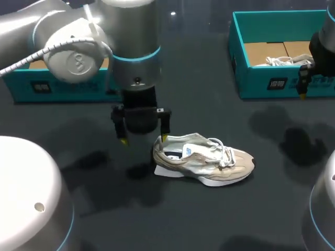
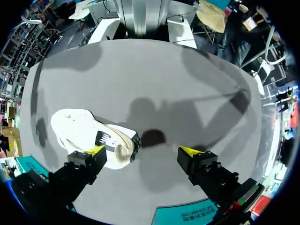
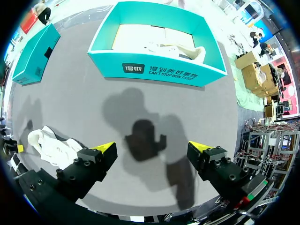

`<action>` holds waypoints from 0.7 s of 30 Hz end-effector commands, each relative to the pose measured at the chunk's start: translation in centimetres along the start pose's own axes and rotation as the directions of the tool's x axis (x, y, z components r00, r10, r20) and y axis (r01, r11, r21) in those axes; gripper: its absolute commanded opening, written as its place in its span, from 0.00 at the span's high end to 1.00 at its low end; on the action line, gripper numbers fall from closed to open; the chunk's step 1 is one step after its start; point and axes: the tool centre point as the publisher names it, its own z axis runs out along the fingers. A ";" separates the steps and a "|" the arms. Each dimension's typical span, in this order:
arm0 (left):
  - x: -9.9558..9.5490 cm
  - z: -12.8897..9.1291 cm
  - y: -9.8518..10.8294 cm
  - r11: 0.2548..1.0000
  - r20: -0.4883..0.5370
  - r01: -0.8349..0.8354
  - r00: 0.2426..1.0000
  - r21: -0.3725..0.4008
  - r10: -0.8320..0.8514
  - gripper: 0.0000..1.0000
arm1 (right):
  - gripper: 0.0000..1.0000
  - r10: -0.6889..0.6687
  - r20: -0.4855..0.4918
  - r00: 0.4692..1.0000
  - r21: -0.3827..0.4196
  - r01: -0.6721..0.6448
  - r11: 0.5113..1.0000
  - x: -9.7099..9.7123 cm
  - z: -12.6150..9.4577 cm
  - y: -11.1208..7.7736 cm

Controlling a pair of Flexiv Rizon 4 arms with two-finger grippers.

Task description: Take the shoe out of the shoebox, open the shoe tongue, remove and reinsert the insole, then place the shoe into the shoebox

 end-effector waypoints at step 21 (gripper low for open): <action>6.6 -0.3 -1.2 0.940 0.239 0.245 0.923 0.239 -0.301 0.00 | 0.00 0.001 0.001 1.000 -0.001 -0.001 1.000 0.0 0.0 -0.1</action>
